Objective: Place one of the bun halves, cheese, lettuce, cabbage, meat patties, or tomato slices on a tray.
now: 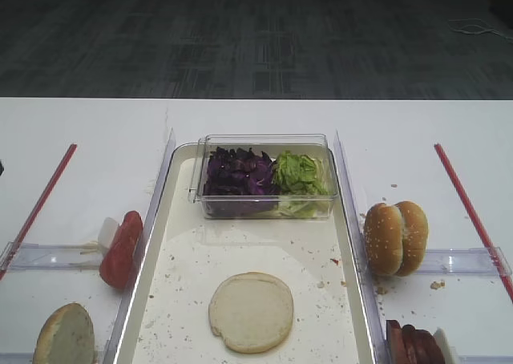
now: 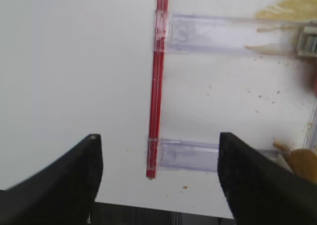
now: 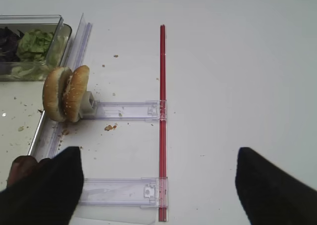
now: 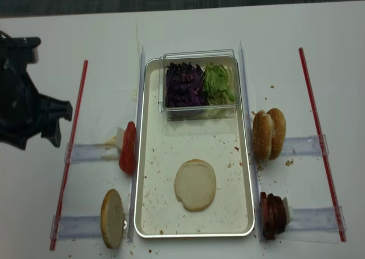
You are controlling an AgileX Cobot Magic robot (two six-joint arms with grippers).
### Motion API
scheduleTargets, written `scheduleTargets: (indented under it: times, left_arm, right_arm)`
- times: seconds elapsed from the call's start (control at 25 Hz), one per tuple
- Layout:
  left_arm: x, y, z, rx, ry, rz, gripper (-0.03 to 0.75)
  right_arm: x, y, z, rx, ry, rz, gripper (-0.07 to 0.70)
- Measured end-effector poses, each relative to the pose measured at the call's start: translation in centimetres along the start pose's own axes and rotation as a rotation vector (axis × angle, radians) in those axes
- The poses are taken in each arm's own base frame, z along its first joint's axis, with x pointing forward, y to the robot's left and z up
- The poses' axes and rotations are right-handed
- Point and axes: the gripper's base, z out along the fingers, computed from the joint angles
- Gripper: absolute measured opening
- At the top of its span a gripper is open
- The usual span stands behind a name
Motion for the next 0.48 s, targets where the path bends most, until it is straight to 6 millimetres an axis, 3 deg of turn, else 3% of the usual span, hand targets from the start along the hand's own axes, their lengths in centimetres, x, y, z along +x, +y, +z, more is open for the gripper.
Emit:
scheduleTargets:
  times: [0.48]
  left_arm:
    - [10.6,1.1,-0.9,0.054,-0.079,-0.008,0.488]
  right_arm:
    - [0.0,0.0,0.0,0.0,0.0,-0.001,0.65]
